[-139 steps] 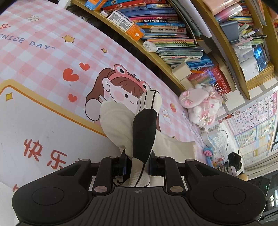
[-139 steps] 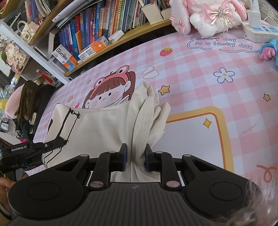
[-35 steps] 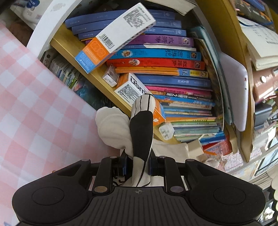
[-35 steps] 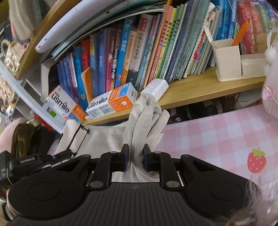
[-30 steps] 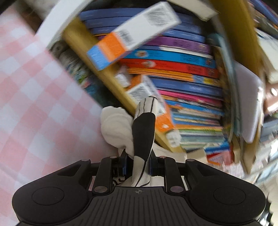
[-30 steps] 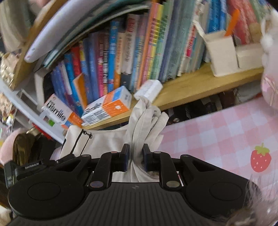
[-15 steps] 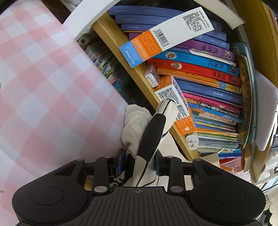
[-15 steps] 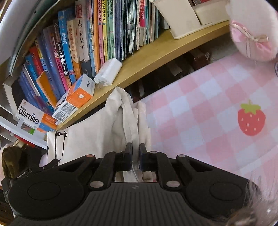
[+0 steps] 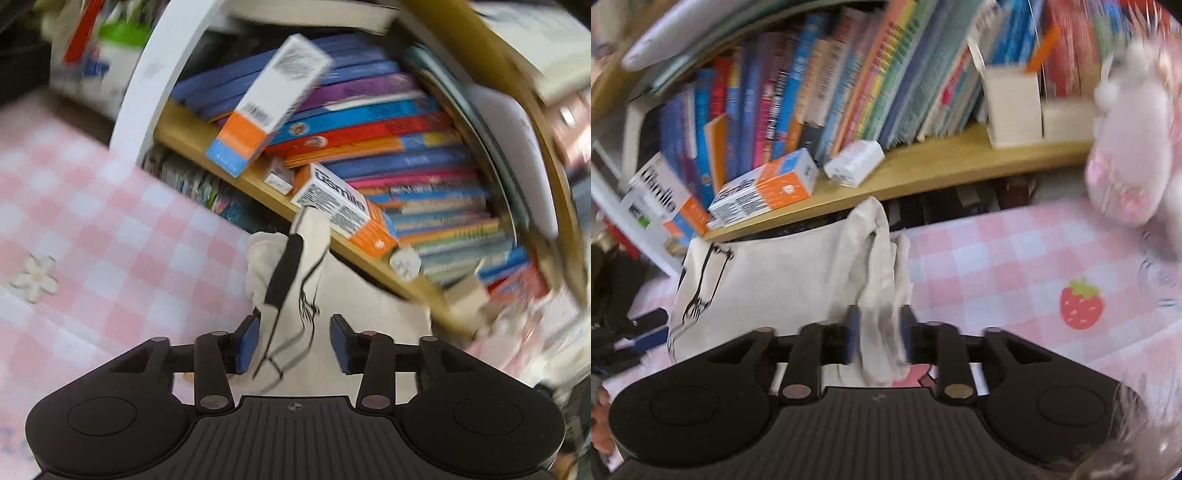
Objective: Fold clothes
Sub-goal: 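Open both grippers and pull them back from the folded shirt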
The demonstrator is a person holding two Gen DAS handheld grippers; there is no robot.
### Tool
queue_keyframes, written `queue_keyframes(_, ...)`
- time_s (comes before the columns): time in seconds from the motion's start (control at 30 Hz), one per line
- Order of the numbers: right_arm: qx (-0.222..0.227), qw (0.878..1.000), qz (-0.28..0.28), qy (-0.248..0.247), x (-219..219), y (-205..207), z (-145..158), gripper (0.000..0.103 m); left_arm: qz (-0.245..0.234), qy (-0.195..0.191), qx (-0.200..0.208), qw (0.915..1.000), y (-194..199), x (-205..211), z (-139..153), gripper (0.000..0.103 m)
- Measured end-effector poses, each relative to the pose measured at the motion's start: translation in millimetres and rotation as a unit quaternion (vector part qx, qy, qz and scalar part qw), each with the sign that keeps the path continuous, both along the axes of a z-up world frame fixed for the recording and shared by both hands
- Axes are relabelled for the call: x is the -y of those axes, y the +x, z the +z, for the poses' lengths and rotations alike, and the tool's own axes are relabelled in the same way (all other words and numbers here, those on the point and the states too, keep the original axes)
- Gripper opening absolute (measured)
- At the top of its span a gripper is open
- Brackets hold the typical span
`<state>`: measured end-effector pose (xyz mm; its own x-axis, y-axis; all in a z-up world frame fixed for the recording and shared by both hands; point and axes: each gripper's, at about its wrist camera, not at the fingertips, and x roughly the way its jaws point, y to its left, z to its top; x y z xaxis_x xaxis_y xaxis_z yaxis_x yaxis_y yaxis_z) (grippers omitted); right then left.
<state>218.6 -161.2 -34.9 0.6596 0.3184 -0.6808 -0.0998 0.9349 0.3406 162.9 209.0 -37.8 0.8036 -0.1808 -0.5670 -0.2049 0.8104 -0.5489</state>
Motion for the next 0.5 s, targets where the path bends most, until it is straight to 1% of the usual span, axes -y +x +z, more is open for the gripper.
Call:
queue_keyframes(0.03,0.008,1.000,0.000,-0.007,-1.9,-8.2,2.9,0.041,0.002,0.020,0.000,0.9998,-6.4,6.6,5.2,0.064)
queue_keyframes(0.07,0.015,1.000,0.001,-0.015,-4.1,-16.9,5.7,0.045,0.003,0.040,0.000,0.9992,-12.8,13.2,10.5,0.068)
queue_keyframes(0.1,0.021,1.000,0.001,-0.022,-6.5,-25.0,7.8,0.049,0.005,0.060,0.000,0.9982,-19.1,19.9,15.7,0.074)
queue_keyframes(0.13,0.024,0.999,-0.001,-0.028,-9.3,-32.5,9.2,0.059,0.007,0.079,0.000,0.9968,-25.5,26.5,20.9,0.078)
queue_keyframes(0.17,0.028,0.999,-0.002,-0.034,-12.2,-40.0,10.6,0.066,0.001,0.098,-0.008,0.9951,-30.7,32.4,25.1,0.079)
queue_keyframes(0.2,0.033,0.999,-0.004,-0.041,-14.9,-47.4,11.9,0.078,-0.005,0.114,-0.015,0.9933,-35.3,38.2,27.5,0.080)
queue_keyframes(0.3,0.048,0.997,-0.003,-0.062,-23.2,-68.5,14.5,0.087,-0.012,0.152,-0.026,0.9880,-48.2,54.5,31.6,0.083)
queue_keyframes(0.4,0.053,0.996,0.003,-0.077,-27.0,-81.7,15.5,0.090,-0.010,0.169,-0.028,0.9852,-57.0,65.4,32.4,0.085)
queue_keyframes(0.43,0.055,0.995,0.006,-0.081,-28.0,-85.7,15.8,0.092,-0.009,0.174,-0.029,0.9843,-59.9,69.0,32.7,0.087)
queue_keyframes(0.5,0.058,0.994,0.010,-0.091,-29.9,-93.5,16.4,0.092,-0.008,0.185,-0.030,0.9822,-65.7,76.3,33.2,0.090)
